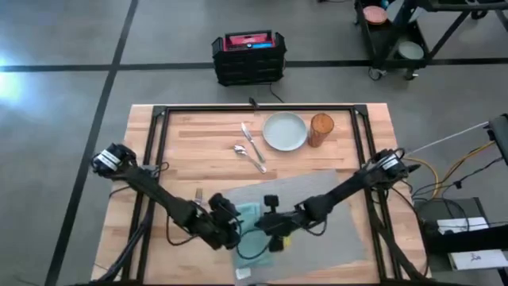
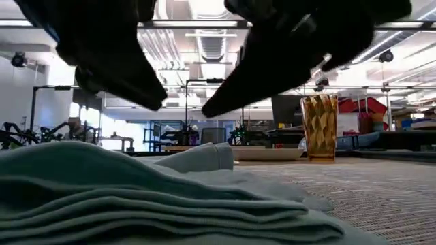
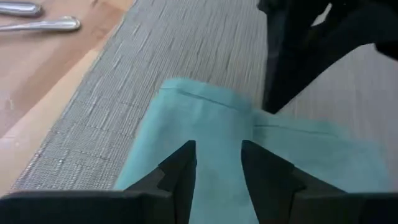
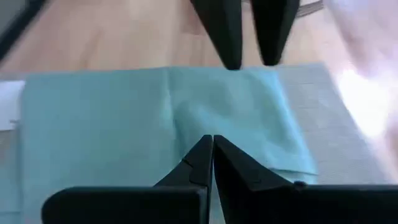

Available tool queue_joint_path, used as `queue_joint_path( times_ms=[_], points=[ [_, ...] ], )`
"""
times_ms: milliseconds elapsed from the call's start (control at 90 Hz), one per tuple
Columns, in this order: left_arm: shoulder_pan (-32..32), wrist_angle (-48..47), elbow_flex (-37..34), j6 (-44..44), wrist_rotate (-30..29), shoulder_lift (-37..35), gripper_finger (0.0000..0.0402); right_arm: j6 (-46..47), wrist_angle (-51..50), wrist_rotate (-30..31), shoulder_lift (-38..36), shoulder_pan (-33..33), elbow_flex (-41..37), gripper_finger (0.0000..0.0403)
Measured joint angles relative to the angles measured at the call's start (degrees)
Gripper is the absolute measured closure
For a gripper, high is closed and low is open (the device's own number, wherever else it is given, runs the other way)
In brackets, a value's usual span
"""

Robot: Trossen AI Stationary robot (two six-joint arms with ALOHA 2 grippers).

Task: Set table place
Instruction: Fold the blue napkin on the gray placemat

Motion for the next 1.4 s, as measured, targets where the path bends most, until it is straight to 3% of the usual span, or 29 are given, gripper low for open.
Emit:
queue_joint_path(
  times_ms=[156,300,411,756,1000,1400],
  points=[
    [2.4,5.0,0.0,3.0,0.7,3.8,0.0287,1.5,5.6,-1.9,-0.1,1.4,-3.7,0.0403],
    [5.0,13.8,0.0,10.0,7.5,7.8,0.0287,3.5,8.1,-2.2,1.4,2.7,-4.6,0.0403],
    [5.9,16.1,0.0,11.8,7.3,9.0,0.0287,3.6,11.3,-2.6,3.8,3.5,-4.0,0.0403],
    [8.5,14.9,-0.2,14.7,3.2,11.0,0.0287,3.6,12.4,-3.7,11.6,3.9,0.6,0.0403],
    [9.0,13.8,0.2,11.6,2.0,15.2,0.0287,3.6,11.7,-4.1,11.6,4.1,0.6,0.0403],
    [9.1,8.2,-0.1,10.3,-2.6,13.0,0.0288,3.5,10.6,-3.7,11.7,4.7,0.7,0.0403]
  ],
)
